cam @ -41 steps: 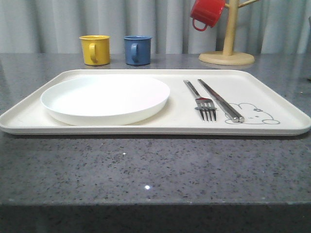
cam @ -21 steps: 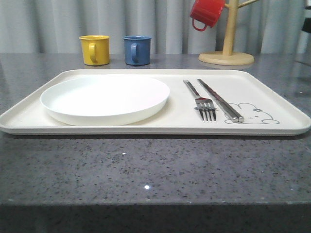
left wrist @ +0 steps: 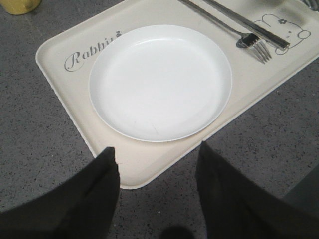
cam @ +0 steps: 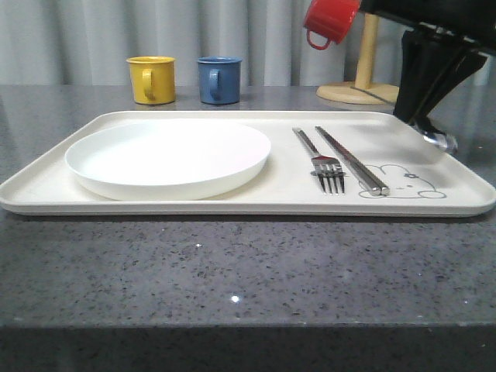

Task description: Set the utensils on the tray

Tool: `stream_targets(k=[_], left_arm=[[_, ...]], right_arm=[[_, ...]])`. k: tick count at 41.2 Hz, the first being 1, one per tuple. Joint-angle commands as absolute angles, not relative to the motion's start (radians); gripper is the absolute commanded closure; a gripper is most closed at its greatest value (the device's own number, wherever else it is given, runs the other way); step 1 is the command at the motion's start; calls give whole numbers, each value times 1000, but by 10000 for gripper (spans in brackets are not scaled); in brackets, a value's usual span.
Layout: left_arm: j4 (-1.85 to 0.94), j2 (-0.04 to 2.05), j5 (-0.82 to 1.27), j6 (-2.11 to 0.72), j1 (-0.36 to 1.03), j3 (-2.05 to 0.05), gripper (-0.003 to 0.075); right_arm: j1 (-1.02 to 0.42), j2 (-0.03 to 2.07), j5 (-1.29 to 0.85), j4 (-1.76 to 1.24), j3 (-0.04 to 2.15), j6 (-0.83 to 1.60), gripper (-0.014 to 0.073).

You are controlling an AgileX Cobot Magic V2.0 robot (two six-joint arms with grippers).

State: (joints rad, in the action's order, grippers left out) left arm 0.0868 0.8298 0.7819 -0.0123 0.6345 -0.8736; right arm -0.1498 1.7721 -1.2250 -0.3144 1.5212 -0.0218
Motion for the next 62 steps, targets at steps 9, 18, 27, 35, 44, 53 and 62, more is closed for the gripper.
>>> stream_targets(k=[9, 18, 27, 35, 44, 53, 62], left_arm=[[83, 824, 711, -5, 642, -901, 372], [83, 824, 711, -5, 642, -901, 372], [83, 824, 711, -5, 642, -901, 372], [83, 824, 711, -5, 642, -901, 372], [83, 824, 711, -5, 642, -901, 372], [83, 824, 711, -5, 642, -901, 372], [83, 824, 711, -5, 642, -901, 372]], right_arm=[[-150, 1797, -1248, -337, 1547, -55, 594], [-150, 1789, -1244, -336, 1548, -50, 324], [-151, 1702, -1245, -336, 1548, 29, 295], [-220, 1561, -1273, -241, 1547, 82, 295], [-332, 1373, -1280, -96, 1467, 82, 295], [-339, 1151, -1210, -81, 1285, 82, 295], [-338, 920, -1099, -75, 1093, 82, 295]])
